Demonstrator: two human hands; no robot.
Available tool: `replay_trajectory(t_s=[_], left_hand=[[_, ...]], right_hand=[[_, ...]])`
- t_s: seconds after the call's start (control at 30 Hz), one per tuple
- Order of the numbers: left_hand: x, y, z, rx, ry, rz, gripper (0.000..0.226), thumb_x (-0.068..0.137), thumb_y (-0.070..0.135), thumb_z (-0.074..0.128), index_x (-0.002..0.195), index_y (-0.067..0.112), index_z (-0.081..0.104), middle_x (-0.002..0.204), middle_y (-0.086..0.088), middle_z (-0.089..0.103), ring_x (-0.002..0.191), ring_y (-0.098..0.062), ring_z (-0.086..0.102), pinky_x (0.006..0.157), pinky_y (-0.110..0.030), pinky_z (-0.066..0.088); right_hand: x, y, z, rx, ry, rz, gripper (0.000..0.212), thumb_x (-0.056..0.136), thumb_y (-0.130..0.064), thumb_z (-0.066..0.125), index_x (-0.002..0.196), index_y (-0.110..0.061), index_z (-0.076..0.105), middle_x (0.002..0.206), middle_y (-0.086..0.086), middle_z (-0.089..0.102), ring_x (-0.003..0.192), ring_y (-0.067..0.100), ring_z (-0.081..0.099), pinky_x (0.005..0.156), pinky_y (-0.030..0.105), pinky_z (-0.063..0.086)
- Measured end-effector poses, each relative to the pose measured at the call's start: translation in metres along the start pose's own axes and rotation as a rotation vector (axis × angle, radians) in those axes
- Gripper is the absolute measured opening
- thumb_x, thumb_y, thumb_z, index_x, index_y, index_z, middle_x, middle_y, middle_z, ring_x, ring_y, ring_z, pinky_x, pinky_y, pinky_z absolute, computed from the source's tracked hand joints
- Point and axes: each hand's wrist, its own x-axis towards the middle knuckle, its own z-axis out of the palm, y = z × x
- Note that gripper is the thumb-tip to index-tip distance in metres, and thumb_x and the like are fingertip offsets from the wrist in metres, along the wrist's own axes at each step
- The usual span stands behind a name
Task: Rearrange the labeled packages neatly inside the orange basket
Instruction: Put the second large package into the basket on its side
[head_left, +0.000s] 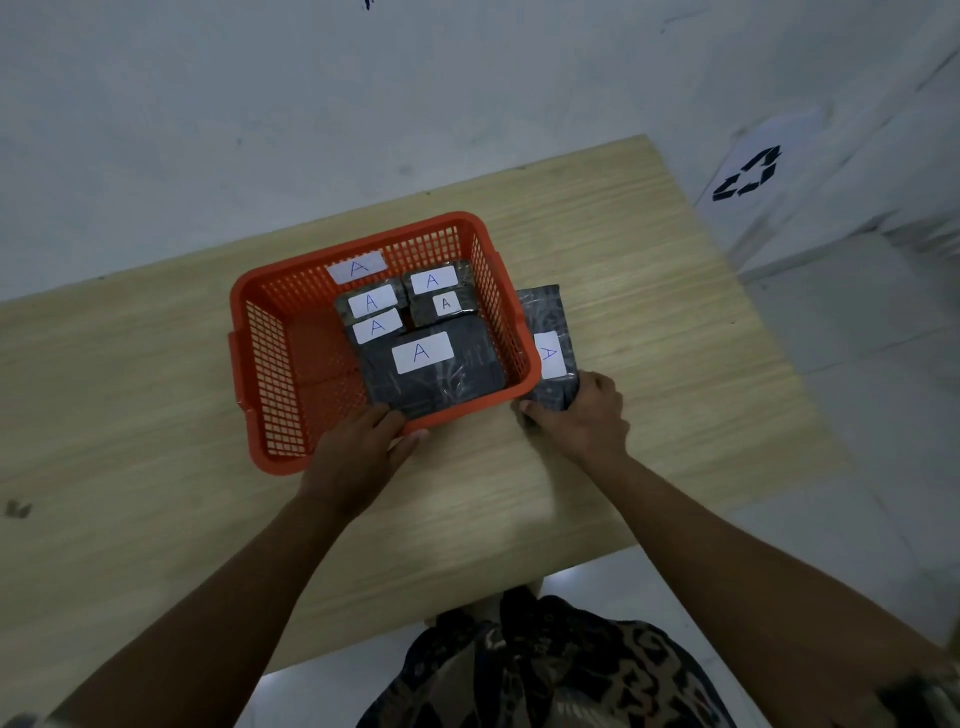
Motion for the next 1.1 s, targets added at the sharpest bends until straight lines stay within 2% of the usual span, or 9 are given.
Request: replay_trajectory(t_s=[0.23,0.33,0.47,0.6,0.7,0.83,0.97,1.03,1.1], left_hand=[[0.001,-0.003,-0.001,-0.023,-0.024,0.011,0.047,0.094,0.054,0.035,0.092,0.015,0.063,0.085,-0.002,0.061,0.068,-0.018,0.058,0.053,-0.026,0.040],[0.004,-0.006,-0.005,-0.035,-0.027,0.016,0.047,0.094,0.056,0.037,0.095,0.018,0.064,0.087,0.000,0.062,0.069,-0.015,0.058,0.053,-0.026,0.042],[0.003,-0.011,-0.014,-0.098,-0.049,-0.023,0.050,0.092,0.065,0.036,0.102,0.024,0.063,0.092,0.005,0.063,0.071,-0.009,0.058,0.056,-0.028,0.051],[0.004,-0.034,-0.043,-0.094,0.123,-0.121,0.044,0.093,0.052,0.044,0.107,0.017,0.066,0.102,-0.006,0.068,0.089,-0.021,0.063,0.069,-0.033,0.052],[0.007,-0.051,-0.051,-0.081,0.181,-0.234,0.045,0.093,0.045,0.044,0.111,0.010,0.064,0.110,-0.013,0.067,0.100,-0.031,0.061,0.079,-0.041,0.050],[-0.009,-0.095,-0.052,-0.028,0.160,-0.366,0.055,0.094,0.046,0.041,0.126,0.005,0.057,0.129,-0.018,0.059,0.122,-0.036,0.051,0.097,-0.051,0.045],[-0.021,-0.117,-0.052,-0.132,0.142,-0.437,0.062,0.097,0.041,0.037,0.144,0.001,0.036,0.148,-0.024,0.039,0.138,-0.039,0.035,0.110,-0.052,0.036],[-0.021,-0.121,-0.048,-0.265,0.129,-0.537,0.065,0.100,0.040,0.037,0.150,0.000,0.024,0.155,-0.024,0.027,0.143,-0.036,0.029,0.113,-0.048,0.033],[-0.019,-0.125,-0.041,-0.414,0.093,-0.630,0.069,0.099,0.043,0.037,0.152,0.004,0.015,0.151,-0.023,0.035,0.135,-0.037,0.042,0.107,-0.049,0.041]], right_hand=[[0.013,-0.005,-0.007,0.244,-0.001,0.025,0.071,0.072,-0.024,0.084,0.126,-0.015,0.039,0.119,0.012,0.060,0.106,0.028,0.061,0.083,0.033,0.049],[0.017,-0.011,-0.017,0.317,0.103,-0.027,0.056,0.085,-0.020,0.074,0.134,-0.012,0.047,0.114,0.005,0.063,0.103,0.023,0.063,0.082,0.030,0.049],[0.014,-0.031,-0.034,0.393,0.301,-0.109,0.032,0.088,-0.020,0.068,0.119,-0.012,0.061,0.101,0.003,0.061,0.095,0.024,0.064,0.075,0.027,0.046],[0.006,-0.077,-0.034,0.471,0.348,-0.219,0.054,0.091,-0.027,0.065,0.140,-0.011,0.049,0.120,0.006,0.056,0.110,0.020,0.058,0.091,0.031,0.051],[0.001,-0.101,-0.034,0.515,0.320,-0.252,0.060,0.092,-0.029,0.065,0.146,-0.013,0.042,0.127,0.002,0.052,0.115,0.014,0.054,0.098,0.029,0.048],[-0.025,-0.138,-0.004,0.508,0.140,-0.310,0.041,0.092,-0.026,0.064,0.132,-0.022,0.056,0.109,-0.010,0.060,0.092,-0.005,0.058,0.075,0.007,0.044],[-0.045,-0.163,0.049,0.451,-0.036,-0.335,0.036,0.092,-0.033,0.062,0.126,-0.022,0.060,0.111,-0.009,0.067,0.104,0.011,0.063,0.092,0.032,0.052],[-0.056,-0.172,0.070,0.407,-0.113,-0.295,0.036,0.095,-0.031,0.061,0.127,-0.016,0.059,0.112,-0.008,0.061,0.107,0.012,0.058,0.090,0.029,0.046],[-0.063,-0.178,0.089,0.392,-0.165,-0.269,0.027,0.096,-0.029,0.060,0.119,-0.015,0.062,0.105,-0.004,0.065,0.098,0.013,0.062,0.082,0.028,0.045]])
